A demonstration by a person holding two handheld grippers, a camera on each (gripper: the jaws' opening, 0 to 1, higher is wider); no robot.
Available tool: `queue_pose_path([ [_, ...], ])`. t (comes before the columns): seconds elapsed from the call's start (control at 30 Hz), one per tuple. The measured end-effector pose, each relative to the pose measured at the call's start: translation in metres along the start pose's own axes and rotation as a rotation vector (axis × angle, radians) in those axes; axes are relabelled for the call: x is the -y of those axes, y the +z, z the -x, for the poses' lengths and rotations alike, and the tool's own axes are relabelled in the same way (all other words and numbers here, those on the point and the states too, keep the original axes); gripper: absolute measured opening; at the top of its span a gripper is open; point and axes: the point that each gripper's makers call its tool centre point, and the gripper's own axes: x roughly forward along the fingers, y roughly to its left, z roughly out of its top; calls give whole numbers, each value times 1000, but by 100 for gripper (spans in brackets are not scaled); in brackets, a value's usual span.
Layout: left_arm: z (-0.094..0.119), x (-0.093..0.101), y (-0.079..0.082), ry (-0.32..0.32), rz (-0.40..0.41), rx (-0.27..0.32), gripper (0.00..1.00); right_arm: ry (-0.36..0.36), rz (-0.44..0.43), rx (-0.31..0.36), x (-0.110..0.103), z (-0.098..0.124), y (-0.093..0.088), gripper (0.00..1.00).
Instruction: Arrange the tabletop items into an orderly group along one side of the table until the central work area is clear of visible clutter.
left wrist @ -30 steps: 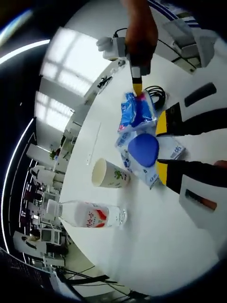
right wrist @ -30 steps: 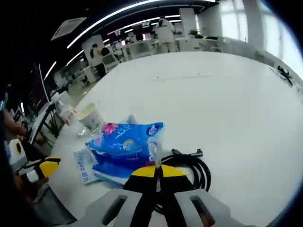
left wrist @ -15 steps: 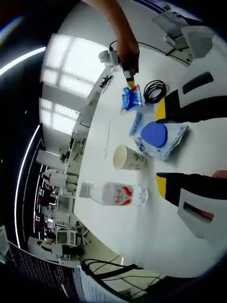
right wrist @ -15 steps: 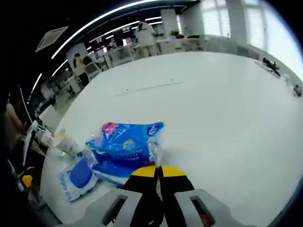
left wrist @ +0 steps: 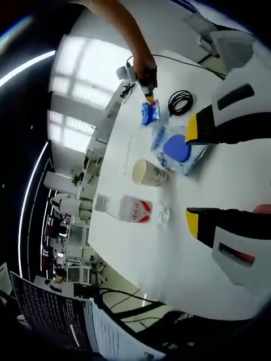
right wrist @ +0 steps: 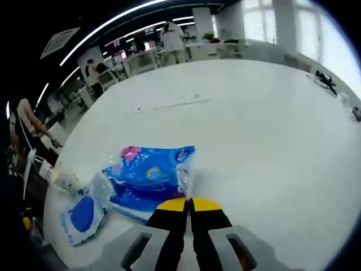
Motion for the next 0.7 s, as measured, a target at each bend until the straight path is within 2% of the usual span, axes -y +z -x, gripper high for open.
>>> queue_pose_path([
  [0.13, 5, -3, 1, 19, 5, 7, 44, -7, 4, -27, 15, -19, -2, 0],
  [0.2, 6, -4, 2, 30, -2, 6, 44, 1, -3, -35, 3, -7, -11, 0],
  [0.4, 3, 1, 2, 34, 9, 12, 44, -5, -17, -55, 23, -28, -10, 0],
  [0.5, 1, 2, 0, 38, 2, 3, 44, -10, 5, -65, 13, -11, -17, 0],
  [0.57, 0, 5, -1, 41, -2, -1, 44, -13, 0, -66, 18, -14, -16, 0],
  [0.6, 0, 8, -2, 39, 1, -3, 44, -14, 3, -68, 28, -25, -14, 0],
  [0.7, 0, 10, -5, 37, 8, -7, 44, -17, 41, -85, 27, -20, -18, 0],
])
